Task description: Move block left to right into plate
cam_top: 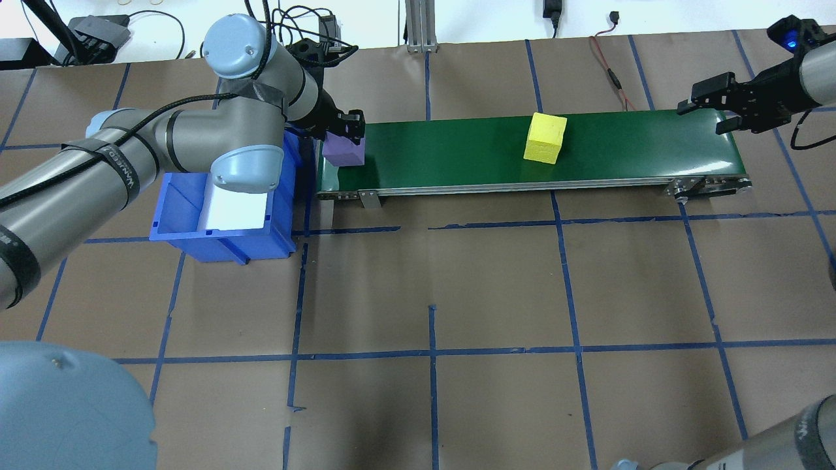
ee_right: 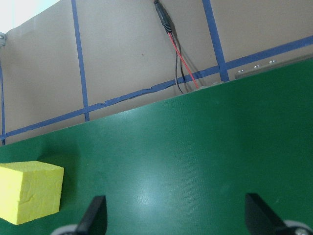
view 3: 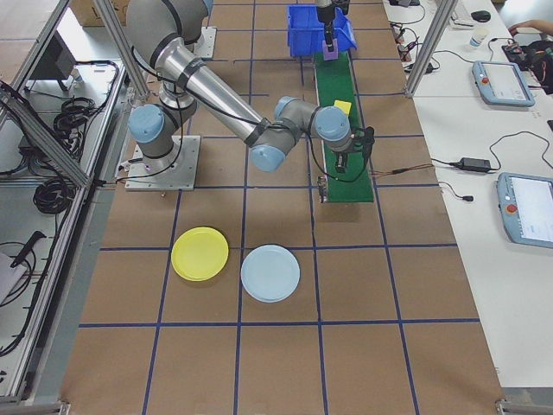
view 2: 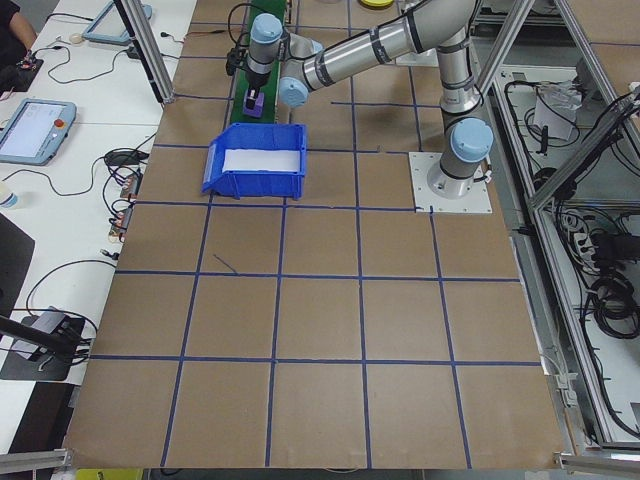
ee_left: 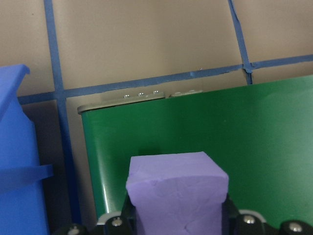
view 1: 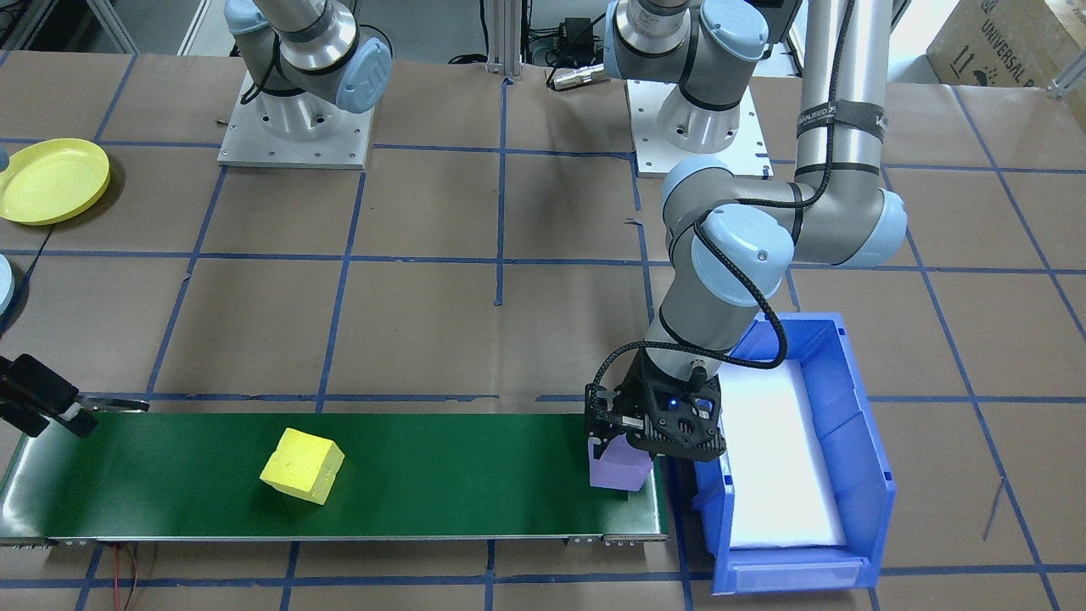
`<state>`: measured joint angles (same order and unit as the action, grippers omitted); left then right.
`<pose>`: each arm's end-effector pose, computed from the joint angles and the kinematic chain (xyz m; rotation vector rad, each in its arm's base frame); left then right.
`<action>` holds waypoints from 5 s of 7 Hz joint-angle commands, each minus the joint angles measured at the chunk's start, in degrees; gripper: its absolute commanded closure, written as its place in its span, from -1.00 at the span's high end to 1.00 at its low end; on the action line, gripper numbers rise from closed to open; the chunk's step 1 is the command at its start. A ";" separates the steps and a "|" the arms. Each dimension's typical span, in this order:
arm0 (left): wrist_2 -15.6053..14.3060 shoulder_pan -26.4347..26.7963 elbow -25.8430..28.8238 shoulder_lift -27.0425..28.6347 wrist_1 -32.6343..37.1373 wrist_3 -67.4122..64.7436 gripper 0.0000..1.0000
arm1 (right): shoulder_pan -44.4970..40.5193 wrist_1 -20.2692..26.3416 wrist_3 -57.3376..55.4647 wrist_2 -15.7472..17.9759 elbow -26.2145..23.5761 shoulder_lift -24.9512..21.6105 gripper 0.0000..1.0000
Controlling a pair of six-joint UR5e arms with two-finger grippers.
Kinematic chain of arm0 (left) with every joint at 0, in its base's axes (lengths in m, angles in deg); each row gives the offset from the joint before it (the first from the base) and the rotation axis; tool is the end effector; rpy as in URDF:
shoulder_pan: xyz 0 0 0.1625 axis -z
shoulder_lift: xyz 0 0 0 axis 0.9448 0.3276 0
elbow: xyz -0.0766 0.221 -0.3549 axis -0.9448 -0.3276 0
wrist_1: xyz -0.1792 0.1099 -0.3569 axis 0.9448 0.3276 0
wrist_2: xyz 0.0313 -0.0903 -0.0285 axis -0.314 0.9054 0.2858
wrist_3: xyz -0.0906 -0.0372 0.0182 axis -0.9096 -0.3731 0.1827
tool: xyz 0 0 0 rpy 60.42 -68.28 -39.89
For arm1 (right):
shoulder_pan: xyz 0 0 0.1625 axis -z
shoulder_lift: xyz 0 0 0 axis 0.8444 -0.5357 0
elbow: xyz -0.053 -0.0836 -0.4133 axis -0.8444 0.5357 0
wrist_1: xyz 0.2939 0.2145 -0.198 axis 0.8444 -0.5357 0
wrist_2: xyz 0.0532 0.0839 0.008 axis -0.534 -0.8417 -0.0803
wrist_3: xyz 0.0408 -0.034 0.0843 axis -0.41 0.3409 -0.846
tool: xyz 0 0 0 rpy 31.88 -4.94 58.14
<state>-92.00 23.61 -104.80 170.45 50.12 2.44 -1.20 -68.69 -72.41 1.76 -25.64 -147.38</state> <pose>-0.1983 -0.6240 0.2941 -0.1575 -2.9355 0.4574 -0.1507 -0.6029 0.3046 0.2944 2.6548 -0.4176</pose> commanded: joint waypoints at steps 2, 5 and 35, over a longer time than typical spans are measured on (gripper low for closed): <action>-5.73 -0.52 0.79 -12.98 14.11 2.92 1.00 | 0.01 -0.07 0.00 -0.07 -0.79 0.00 1.00; -5.74 -5.08 0.97 -23.97 34.75 4.68 1.00 | 0.01 -0.07 0.00 -0.07 -0.79 0.00 1.00; -9.70 -6.59 1.59 -30.08 47.41 2.06 1.00 | 17.28 14.13 11.57 25.24 -2.50 -8.75 -0.84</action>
<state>-101.70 17.02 -103.18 140.37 97.53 4.39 10.19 -60.27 -65.33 26.23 -23.76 -152.48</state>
